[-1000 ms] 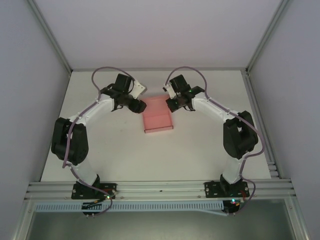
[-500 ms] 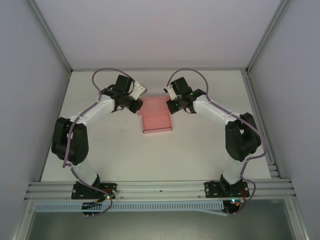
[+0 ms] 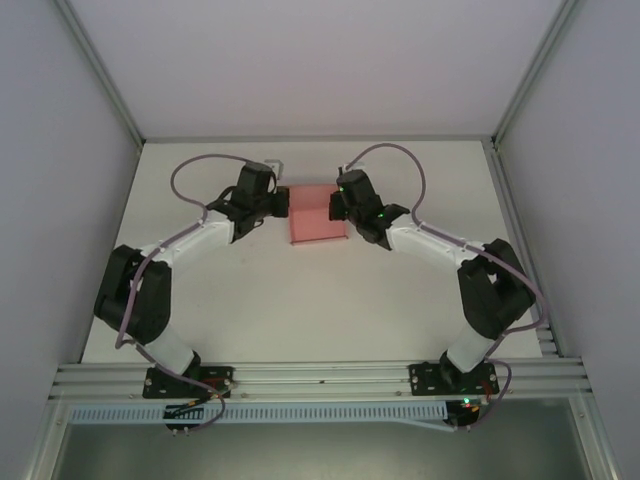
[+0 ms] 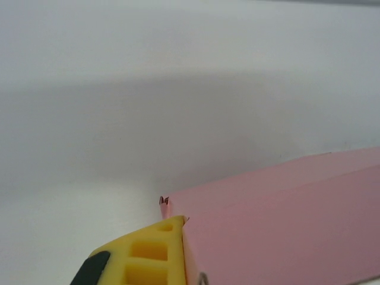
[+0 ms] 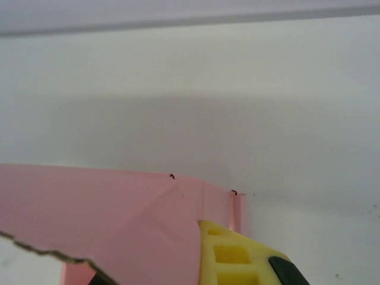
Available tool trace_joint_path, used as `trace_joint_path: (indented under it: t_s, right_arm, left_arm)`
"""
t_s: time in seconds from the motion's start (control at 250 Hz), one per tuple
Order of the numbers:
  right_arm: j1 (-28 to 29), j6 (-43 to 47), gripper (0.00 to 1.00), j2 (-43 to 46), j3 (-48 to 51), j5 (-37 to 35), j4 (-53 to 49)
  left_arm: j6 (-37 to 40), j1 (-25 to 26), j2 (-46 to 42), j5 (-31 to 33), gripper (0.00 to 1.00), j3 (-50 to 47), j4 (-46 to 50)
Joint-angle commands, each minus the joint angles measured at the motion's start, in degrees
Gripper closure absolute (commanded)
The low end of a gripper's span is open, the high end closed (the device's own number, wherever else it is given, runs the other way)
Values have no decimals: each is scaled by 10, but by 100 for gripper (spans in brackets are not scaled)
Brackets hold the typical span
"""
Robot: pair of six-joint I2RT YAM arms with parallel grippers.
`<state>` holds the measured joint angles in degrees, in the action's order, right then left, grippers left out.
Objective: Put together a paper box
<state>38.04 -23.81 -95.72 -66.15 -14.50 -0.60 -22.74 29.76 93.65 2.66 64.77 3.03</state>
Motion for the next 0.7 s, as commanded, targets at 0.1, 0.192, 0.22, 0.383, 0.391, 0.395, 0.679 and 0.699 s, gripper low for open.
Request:
trace_joint_path:
  t_s: [0.1,0.192,0.22,0.383,0.391,0.395,0.679,0.699]
  right_arm:
    - [-6,-73,100,-39,33,-51,118]
    - [-6,-63,100,-52,38,-48,102]
    - [-6,-56,100,-55,42,-46,103]
    - [-8,-43,100,-61,72,-45,118]
    - [-9,-43,100,-63,74,-45,119]
    - [-9,-43,100,-62,75,-44,120]
    - [-9,-35,100,-49,150,-48,157]
    - [-9,-33,100,-49,155,-46,160]
  left_arm:
    - [-117,14,28,83,100,-27,-165]
    - [-125,23,56,80,100,-16,-194]
    - [-116,28,62,82,100,-16,-204]
    - [-75,52,70,109,100,-41,-241]
    - [-74,53,70,109,100,-43,-242]
    - [-73,53,70,109,100,-44,-243]
    - [-38,71,47,130,100,-133,-278]
    - [-36,72,44,134,100,-138,-279]
